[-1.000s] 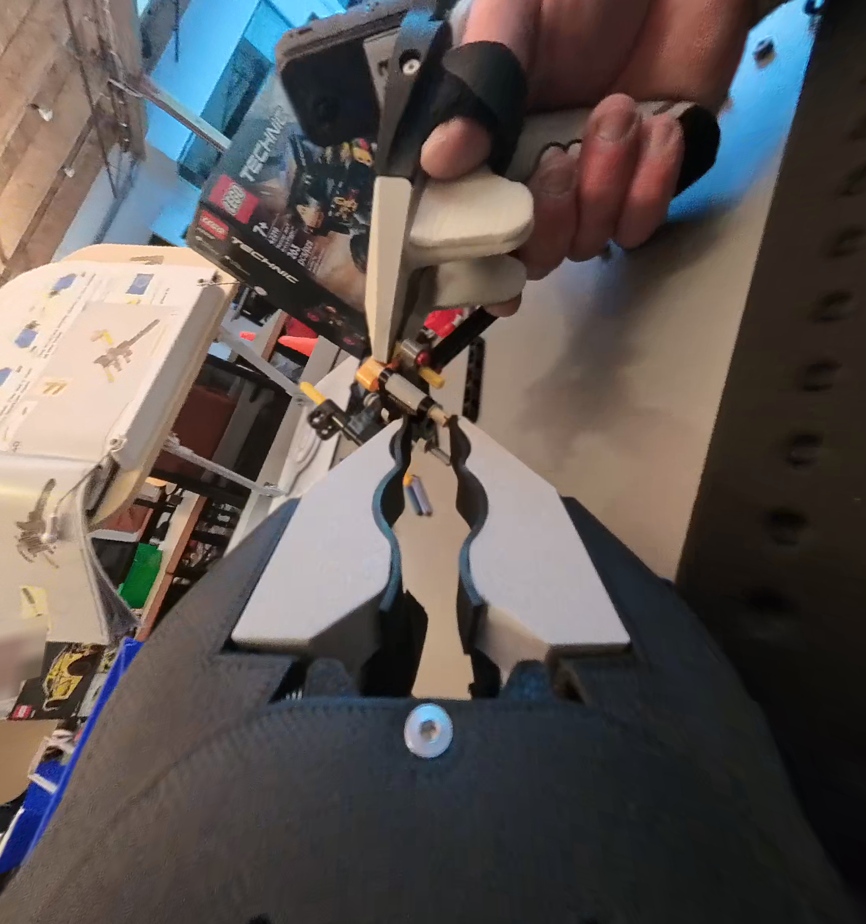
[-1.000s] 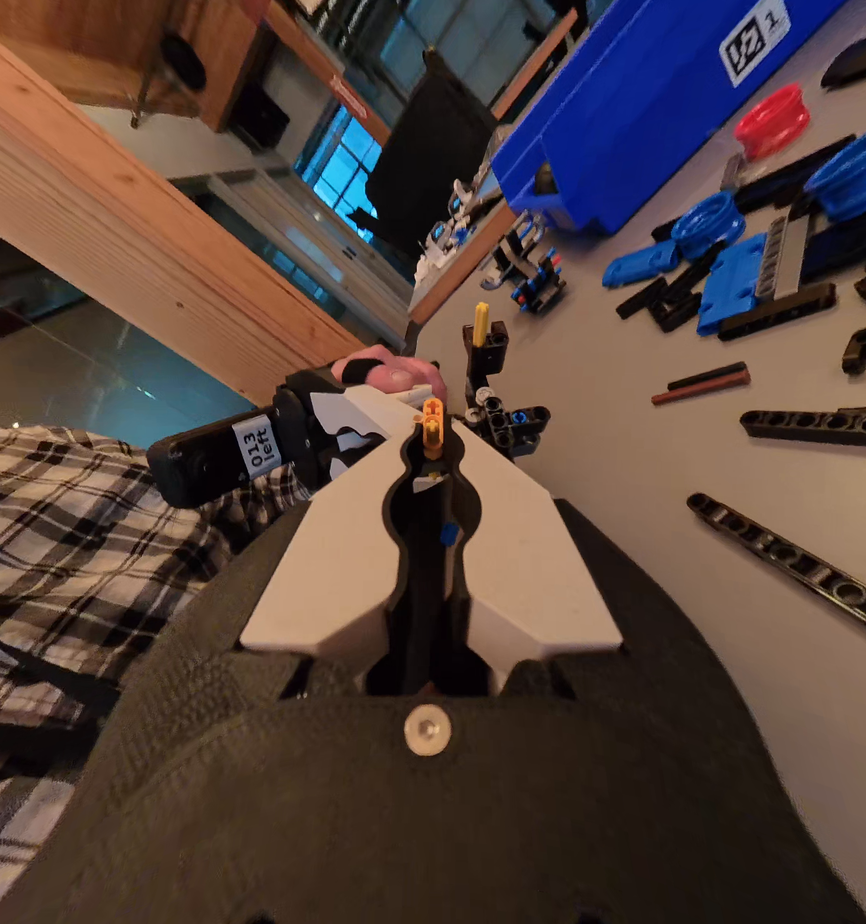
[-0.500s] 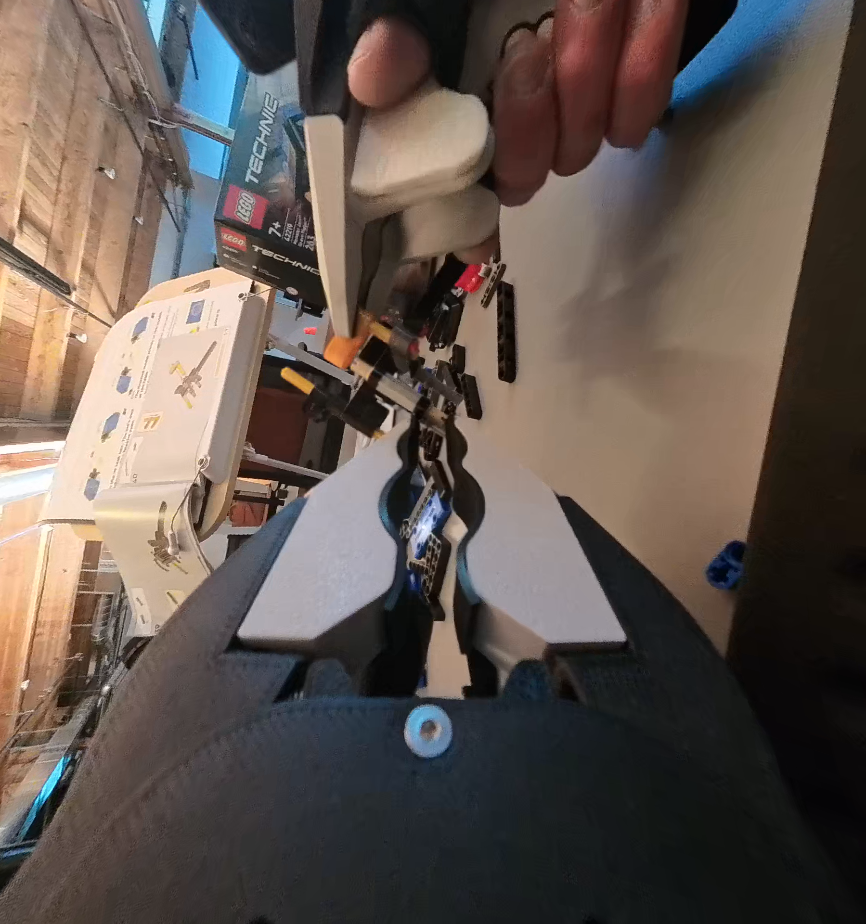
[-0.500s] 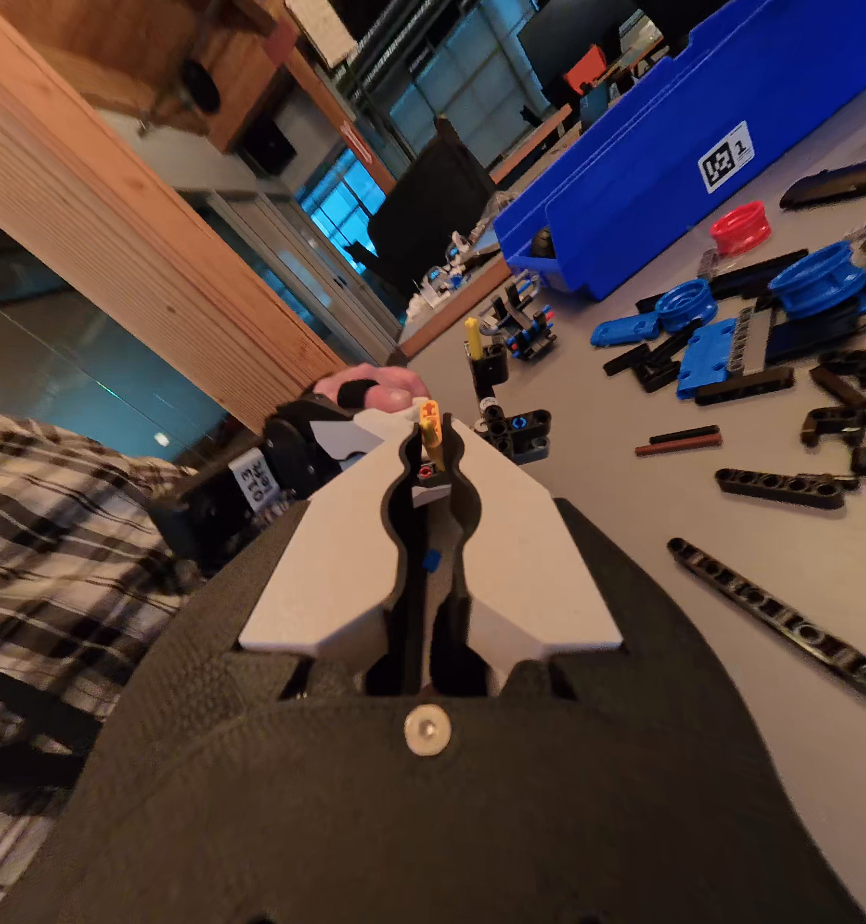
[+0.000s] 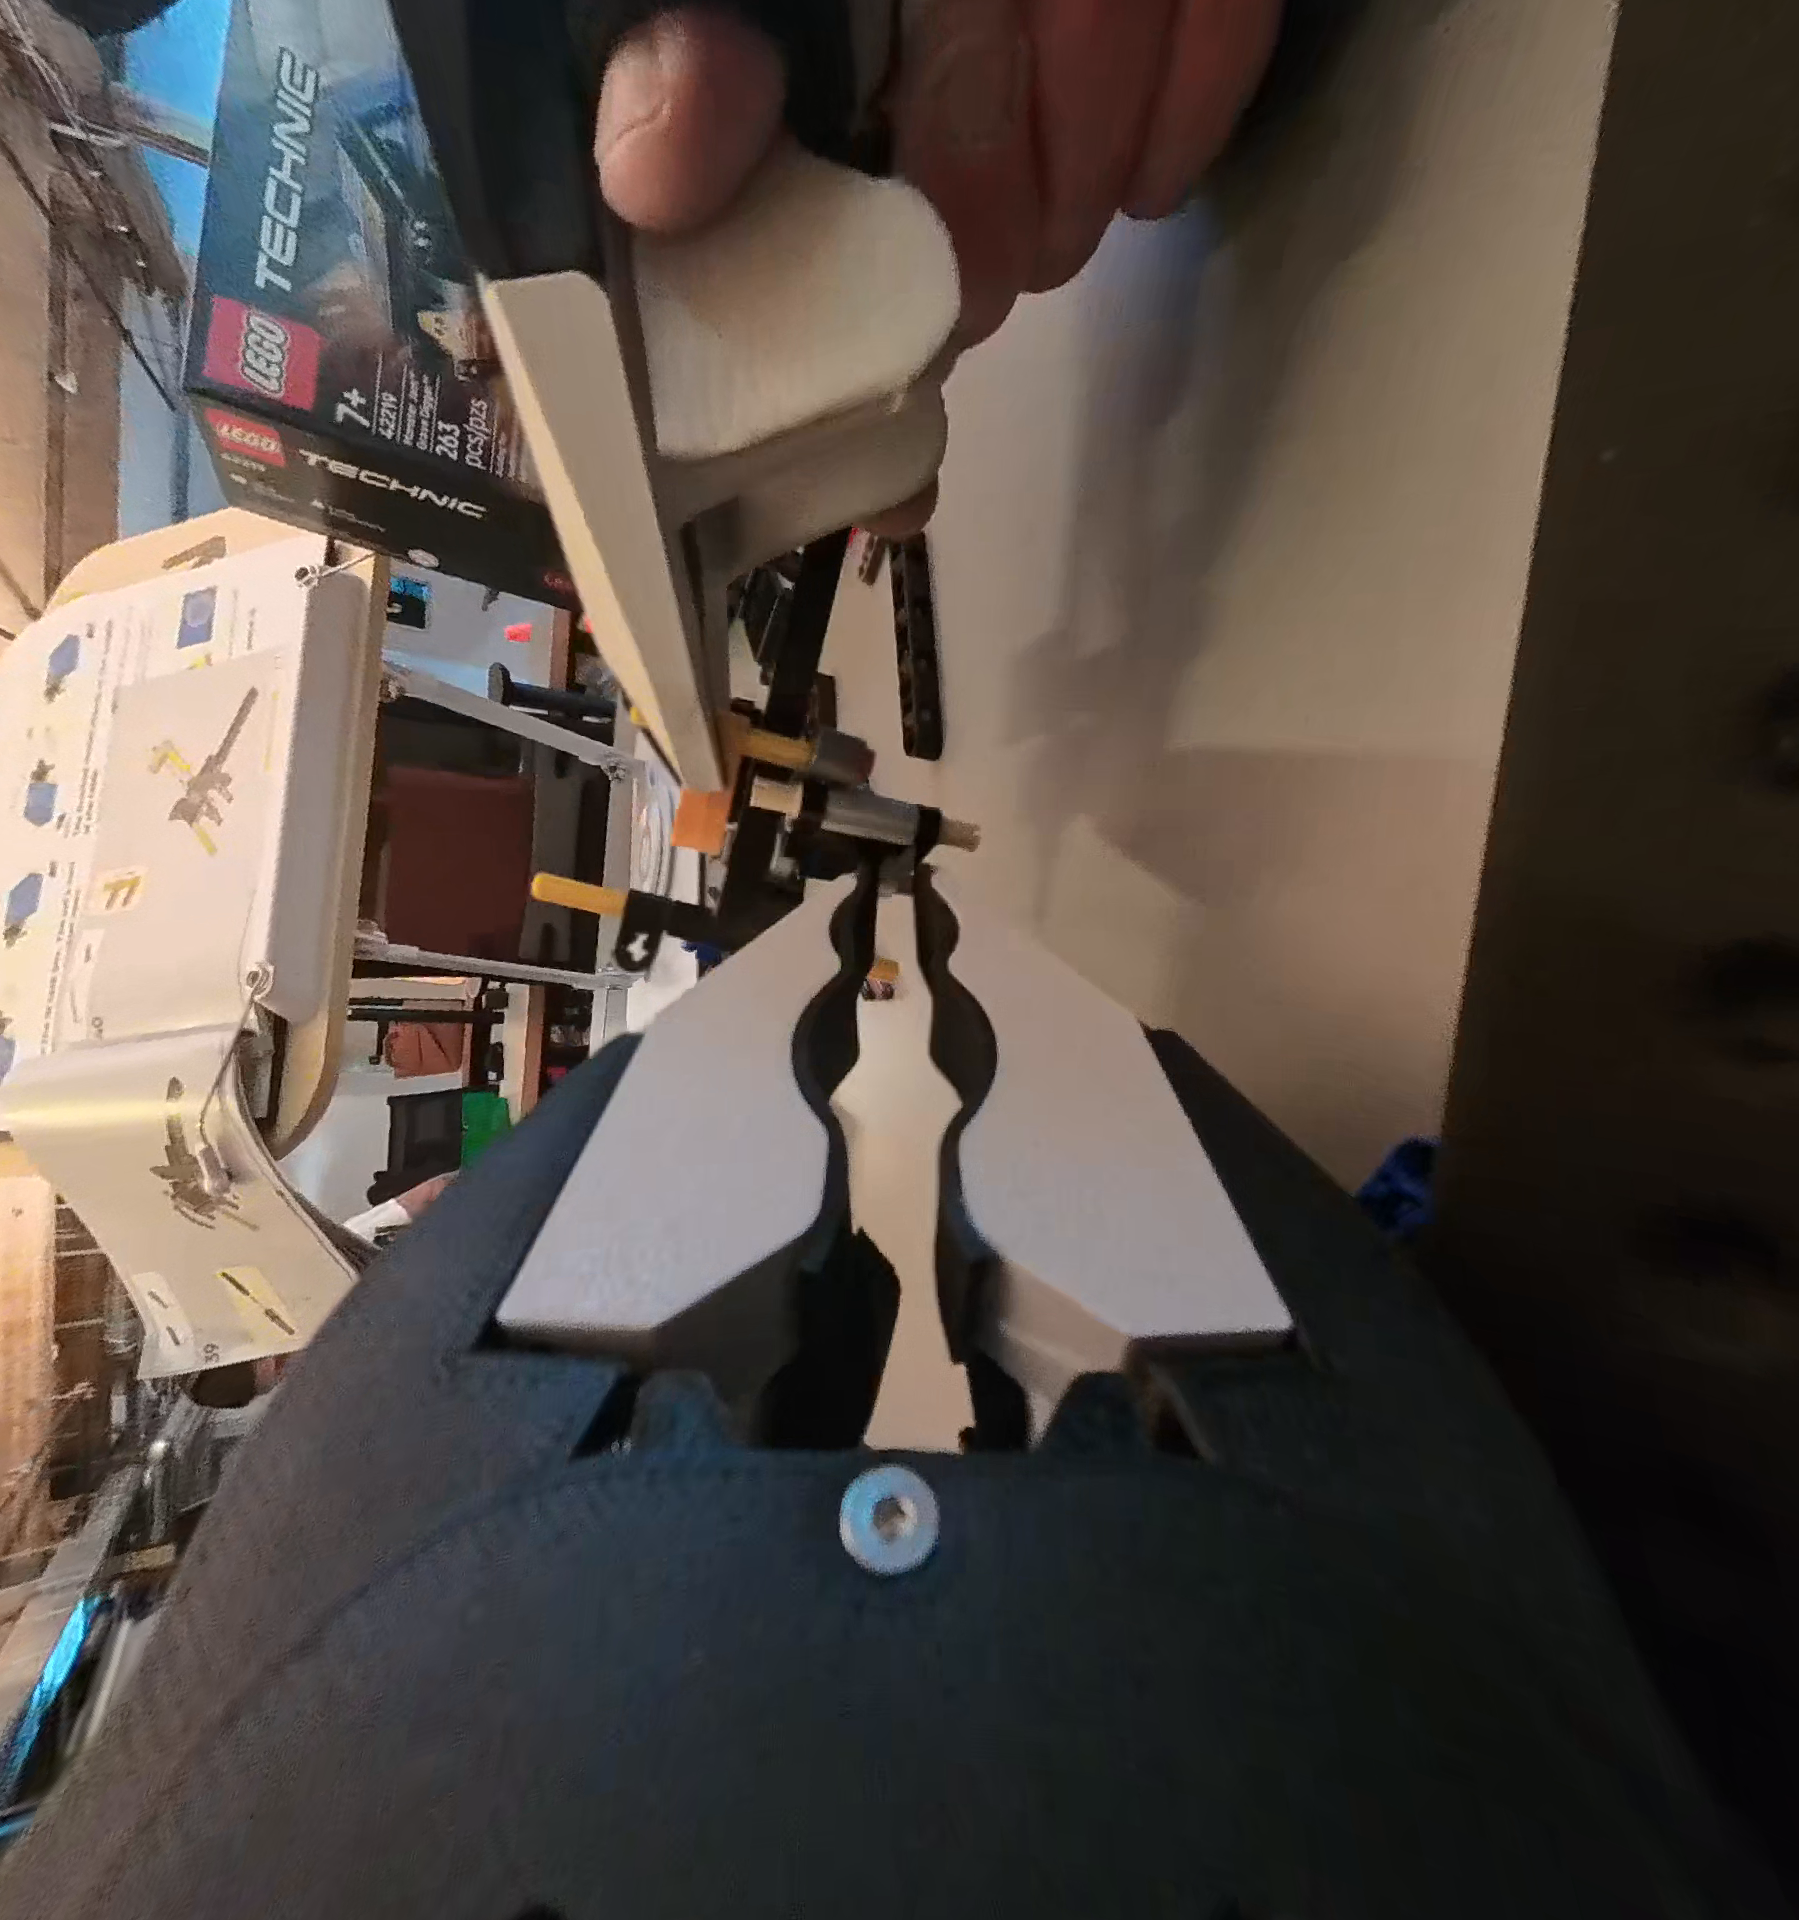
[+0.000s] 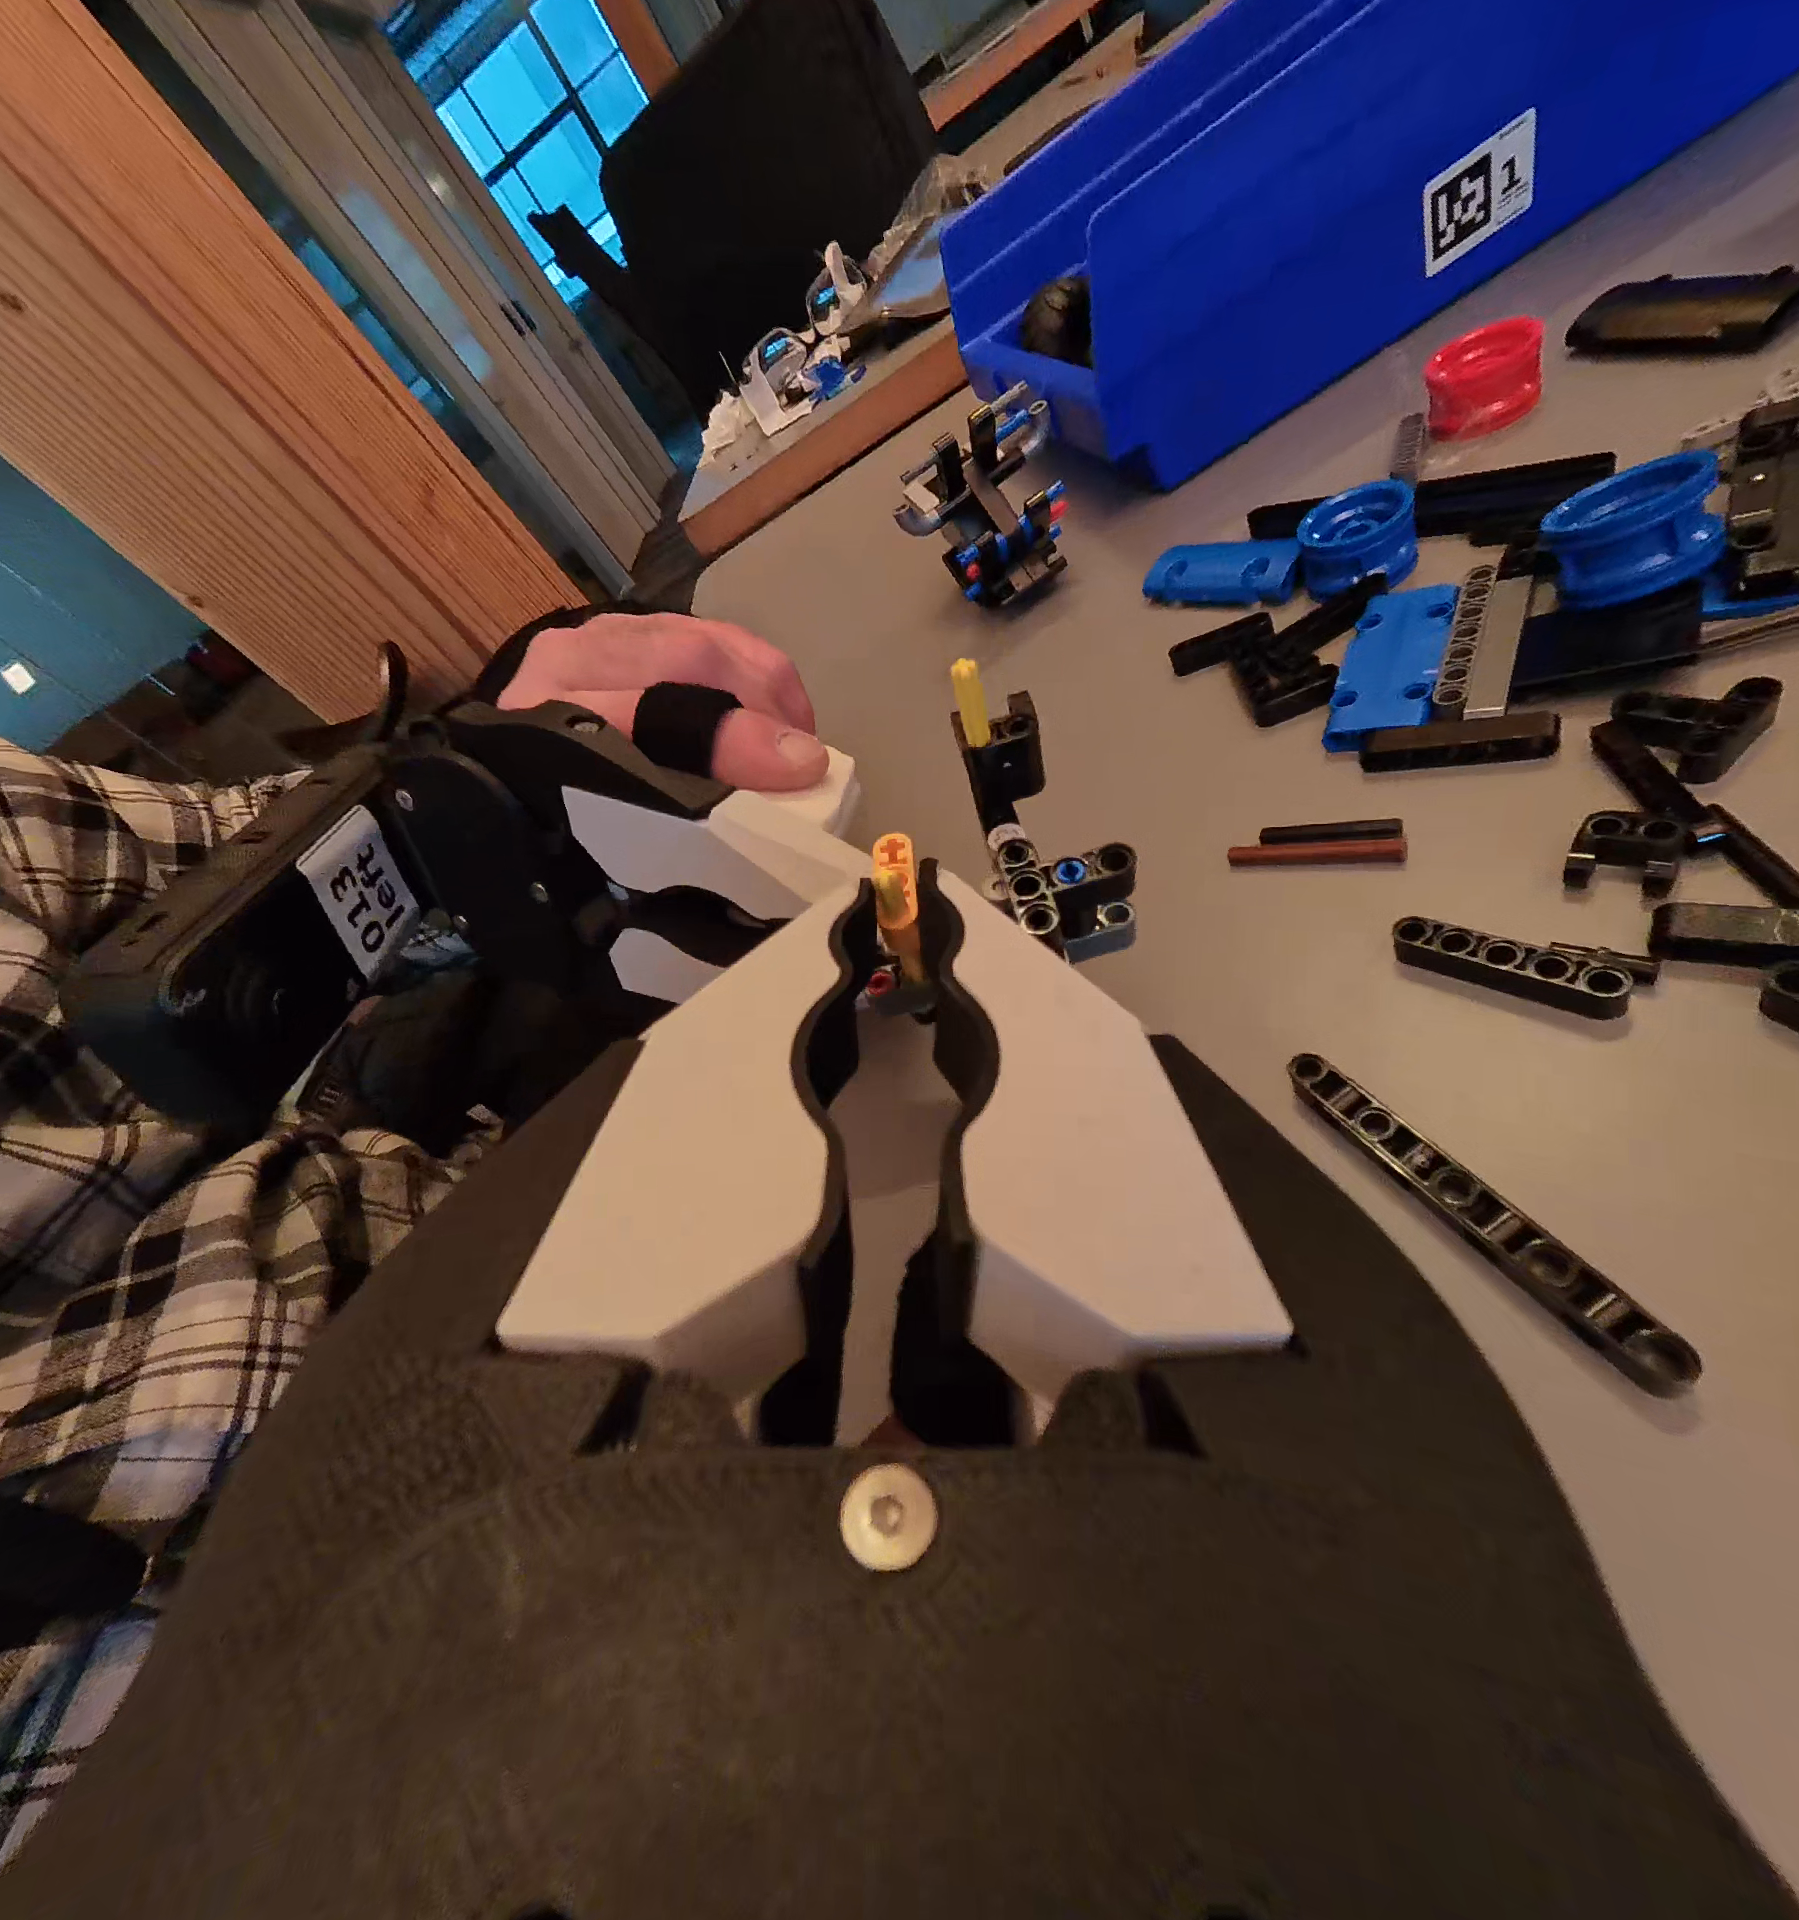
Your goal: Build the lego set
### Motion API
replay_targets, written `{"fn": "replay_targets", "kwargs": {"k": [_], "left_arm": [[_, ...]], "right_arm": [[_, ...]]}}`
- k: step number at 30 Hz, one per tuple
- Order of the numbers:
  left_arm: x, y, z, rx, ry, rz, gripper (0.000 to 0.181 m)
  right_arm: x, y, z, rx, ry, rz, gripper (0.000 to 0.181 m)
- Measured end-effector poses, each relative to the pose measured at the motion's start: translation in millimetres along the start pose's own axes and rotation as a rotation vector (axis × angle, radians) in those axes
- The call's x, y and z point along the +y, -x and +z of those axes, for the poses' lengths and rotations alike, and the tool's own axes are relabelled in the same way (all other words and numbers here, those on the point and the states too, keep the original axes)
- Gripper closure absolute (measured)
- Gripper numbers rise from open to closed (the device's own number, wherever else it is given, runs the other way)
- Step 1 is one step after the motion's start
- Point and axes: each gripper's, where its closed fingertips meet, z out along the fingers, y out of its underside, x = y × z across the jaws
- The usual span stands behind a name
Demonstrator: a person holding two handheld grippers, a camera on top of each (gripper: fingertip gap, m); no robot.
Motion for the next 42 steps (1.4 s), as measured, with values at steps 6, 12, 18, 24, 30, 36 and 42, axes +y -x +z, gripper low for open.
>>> {"fn": "replay_targets", "kwargs": {"k": [6, 12, 18, 24, 30, 36, 42], "left_arm": [[4, -10, 4, 0.059, 0.020, -0.041, 0.168], [8, -17, 7, 0.123, 0.030, -0.122, 0.167], [8, -20, 1, 0.218, -0.017, -0.281, 0.159], [2, -26, -4, 0.320, -0.058, -0.425, 0.148], [5, -24, 0, 0.293, -0.025, -0.427, 0.157], [5, -27, 3, 0.325, -0.020, -0.441, 0.169], [6, -27, 5, 0.354, -0.030, -0.472, 0.171]], "right_arm": [[13, -4, 4, 0.033, 0.090, -0.049, 0.176], [26, -5, 5, 0.044, 0.184, -0.135, 0.175], [31, -7, 5, 0.066, 0.217, -0.184, 0.176], [32, -6, 6, 0.070, 0.224, -0.213, 0.176], [36, -3, 9, 0.065, 0.251, -0.277, 0.176], [38, -3, 10, 0.105, 0.272, -0.384, 0.175], [36, -6, 10, 0.145, 0.283, -0.444, 0.176]]}}
